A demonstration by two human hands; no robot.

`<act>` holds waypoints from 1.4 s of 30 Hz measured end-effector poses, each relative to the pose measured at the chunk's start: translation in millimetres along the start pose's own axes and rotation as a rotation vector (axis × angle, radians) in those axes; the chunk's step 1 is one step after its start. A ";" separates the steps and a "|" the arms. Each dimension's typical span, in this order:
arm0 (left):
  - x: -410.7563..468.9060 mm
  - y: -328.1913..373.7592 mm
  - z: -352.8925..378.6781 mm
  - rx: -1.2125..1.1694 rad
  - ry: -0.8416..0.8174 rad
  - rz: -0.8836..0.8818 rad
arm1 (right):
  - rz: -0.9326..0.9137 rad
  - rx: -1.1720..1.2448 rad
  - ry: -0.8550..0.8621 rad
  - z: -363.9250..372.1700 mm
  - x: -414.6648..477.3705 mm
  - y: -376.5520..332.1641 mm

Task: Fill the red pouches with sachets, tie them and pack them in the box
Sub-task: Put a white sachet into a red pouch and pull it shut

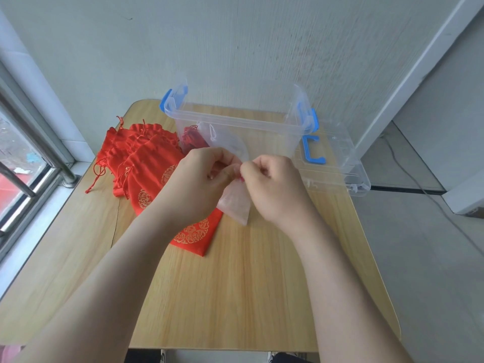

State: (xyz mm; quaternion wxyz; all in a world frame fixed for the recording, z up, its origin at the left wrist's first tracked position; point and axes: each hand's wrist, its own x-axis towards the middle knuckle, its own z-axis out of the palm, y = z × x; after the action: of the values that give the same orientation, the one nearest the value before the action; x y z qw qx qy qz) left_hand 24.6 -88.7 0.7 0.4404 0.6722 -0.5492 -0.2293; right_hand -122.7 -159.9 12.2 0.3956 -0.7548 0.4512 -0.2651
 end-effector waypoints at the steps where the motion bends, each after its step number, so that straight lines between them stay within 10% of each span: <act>1: 0.1 -0.3 0.6 -0.017 -0.005 0.003 | 0.035 0.067 -0.012 -1.0 0.5 -0.8; 21: -3.8 10.9 4.6 0.055 0.052 0.076 | 0.388 0.616 -0.127 -12.8 2.9 -7.1; 42: -2.5 8.1 1.4 0.001 0.168 0.098 | 0.348 0.567 -0.005 -13.9 0.2 -11.2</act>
State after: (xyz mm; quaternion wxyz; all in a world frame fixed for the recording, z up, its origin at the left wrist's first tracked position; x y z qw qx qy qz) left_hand 18.5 -86.8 6.4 0.4955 0.6614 -0.5426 -0.1500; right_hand -127.8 -161.9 29.2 0.6304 -0.5269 0.4806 -0.3067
